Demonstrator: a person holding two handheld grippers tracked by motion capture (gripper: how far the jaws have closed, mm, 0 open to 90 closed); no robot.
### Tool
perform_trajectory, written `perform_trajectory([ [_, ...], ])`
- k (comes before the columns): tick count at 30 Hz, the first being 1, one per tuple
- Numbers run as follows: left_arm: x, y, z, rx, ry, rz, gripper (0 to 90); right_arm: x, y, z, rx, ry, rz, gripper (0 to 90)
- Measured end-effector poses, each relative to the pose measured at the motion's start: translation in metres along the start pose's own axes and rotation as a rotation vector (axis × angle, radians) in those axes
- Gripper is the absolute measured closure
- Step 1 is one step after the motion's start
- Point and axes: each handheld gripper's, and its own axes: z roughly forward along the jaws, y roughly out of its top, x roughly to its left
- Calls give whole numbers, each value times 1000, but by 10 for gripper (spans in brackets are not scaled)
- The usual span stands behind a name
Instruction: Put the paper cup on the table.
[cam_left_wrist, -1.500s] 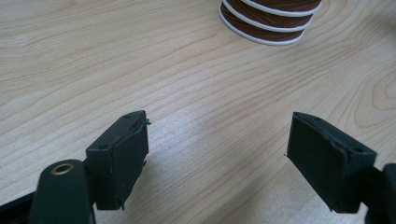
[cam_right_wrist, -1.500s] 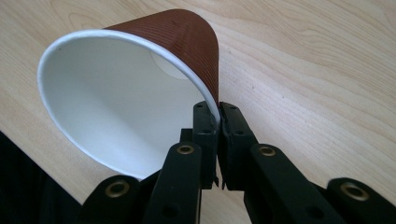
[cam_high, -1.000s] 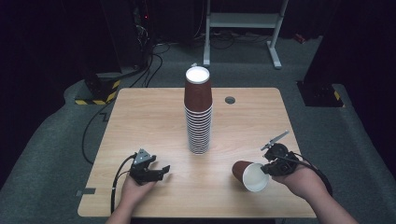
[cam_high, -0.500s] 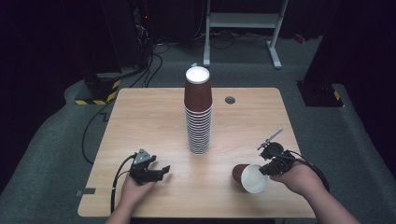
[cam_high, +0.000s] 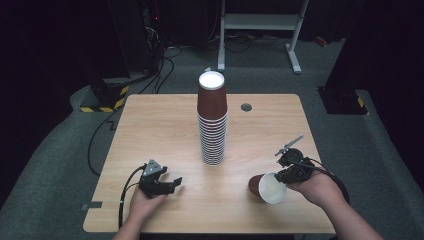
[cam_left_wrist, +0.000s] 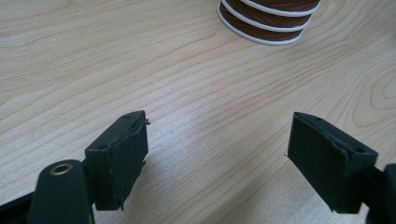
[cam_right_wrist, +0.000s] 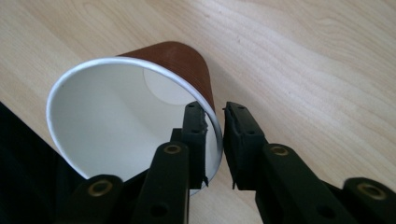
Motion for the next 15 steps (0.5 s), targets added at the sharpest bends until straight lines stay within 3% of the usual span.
perform_trajectory([
  [8, 0, 0, 0, 0, -2, 0, 204, 3, 5, 3, -68, -39, 3, 686],
  [15, 0, 0, 0, 1, -1, 0, 205, 6, 7, 4, -134, -32, 17, 653],
])
